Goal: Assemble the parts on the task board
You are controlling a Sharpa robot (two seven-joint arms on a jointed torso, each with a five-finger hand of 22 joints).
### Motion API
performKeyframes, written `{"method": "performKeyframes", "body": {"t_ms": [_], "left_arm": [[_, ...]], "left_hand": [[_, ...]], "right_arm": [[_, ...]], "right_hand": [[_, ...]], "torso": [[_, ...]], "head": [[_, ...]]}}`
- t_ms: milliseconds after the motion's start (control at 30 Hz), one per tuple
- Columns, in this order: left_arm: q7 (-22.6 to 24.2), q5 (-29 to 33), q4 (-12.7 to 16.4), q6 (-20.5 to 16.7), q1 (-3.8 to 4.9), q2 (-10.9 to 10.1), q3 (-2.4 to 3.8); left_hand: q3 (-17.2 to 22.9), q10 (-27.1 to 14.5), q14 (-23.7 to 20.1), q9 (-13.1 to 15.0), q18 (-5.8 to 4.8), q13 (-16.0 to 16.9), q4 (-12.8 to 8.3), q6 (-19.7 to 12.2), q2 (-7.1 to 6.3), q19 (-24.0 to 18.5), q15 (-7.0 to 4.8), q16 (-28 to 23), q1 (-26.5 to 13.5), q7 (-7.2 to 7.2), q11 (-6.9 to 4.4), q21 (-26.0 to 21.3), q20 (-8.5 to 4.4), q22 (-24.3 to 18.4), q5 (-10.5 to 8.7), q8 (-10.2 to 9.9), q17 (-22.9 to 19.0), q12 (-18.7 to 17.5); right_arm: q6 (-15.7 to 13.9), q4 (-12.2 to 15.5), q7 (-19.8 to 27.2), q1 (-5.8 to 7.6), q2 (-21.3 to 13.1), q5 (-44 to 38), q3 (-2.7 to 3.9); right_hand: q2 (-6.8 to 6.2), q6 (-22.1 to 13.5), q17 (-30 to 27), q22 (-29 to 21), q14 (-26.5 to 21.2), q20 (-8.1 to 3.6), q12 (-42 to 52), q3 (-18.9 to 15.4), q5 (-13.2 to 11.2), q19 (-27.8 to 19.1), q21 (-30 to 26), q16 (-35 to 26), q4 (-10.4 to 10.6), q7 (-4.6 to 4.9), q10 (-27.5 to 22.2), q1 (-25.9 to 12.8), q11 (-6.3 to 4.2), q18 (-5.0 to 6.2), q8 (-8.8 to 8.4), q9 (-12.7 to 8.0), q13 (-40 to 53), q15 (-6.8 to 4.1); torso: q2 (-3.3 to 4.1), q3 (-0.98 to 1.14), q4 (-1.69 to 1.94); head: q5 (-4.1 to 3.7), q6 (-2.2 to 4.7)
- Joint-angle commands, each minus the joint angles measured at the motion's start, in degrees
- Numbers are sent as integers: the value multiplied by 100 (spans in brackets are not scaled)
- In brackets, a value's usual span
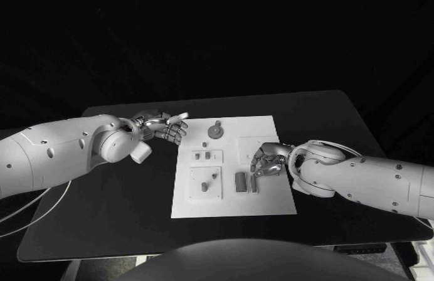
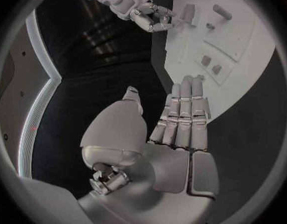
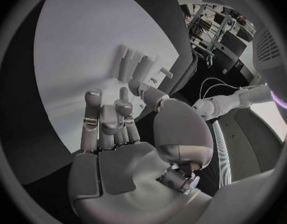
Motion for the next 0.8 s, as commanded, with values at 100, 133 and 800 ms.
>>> {"method": "performKeyframes", "body": {"t_ms": [100,133,800], "left_arm": [[37,-7,15,60,6,7,4],[36,-7,15,60,6,7,4],[6,-7,31,53,8,-11,4]], "left_hand": [[29,-35,-15,-8,74,-10,-4,-47,1,-31,30,-18,-41,160,2,-28,7,5,19,-4,7,21],[29,-35,-15,-8,74,-10,-4,-47,2,-31,30,-18,-41,160,2,-28,7,5,19,-4,7,21],[38,-37,-14,-9,73,-11,-1,-48,37,-31,31,-22,-70,160,3,-31,9,7,19,-2,11,23]], "right_arm": [[131,-23,101,-39,54,-99,0],[144,-32,101,-42,61,-99,0],[359,-78,70,-70,79,-116,0]], "right_hand": [[76,-128,8,8,-10,22,21,-22,-18,-19,-35,-15,-16,193,0,14,28,93,36,-9,-6,29],[94,-122,9,9,-10,23,22,-22,-17,-19,-35,-14,-15,190,0,17,25,93,39,-10,-7,27],[230,-56,14,17,-23,37,28,-52,-15,-33,-38,-12,47,167,-8,-40,3,93,79,-25,-20,5]], "torso": [[-3,-1,0],[-2,-1,0],[-4,0,0]], "head": [[7,0],[7,0],[17,0]]}}
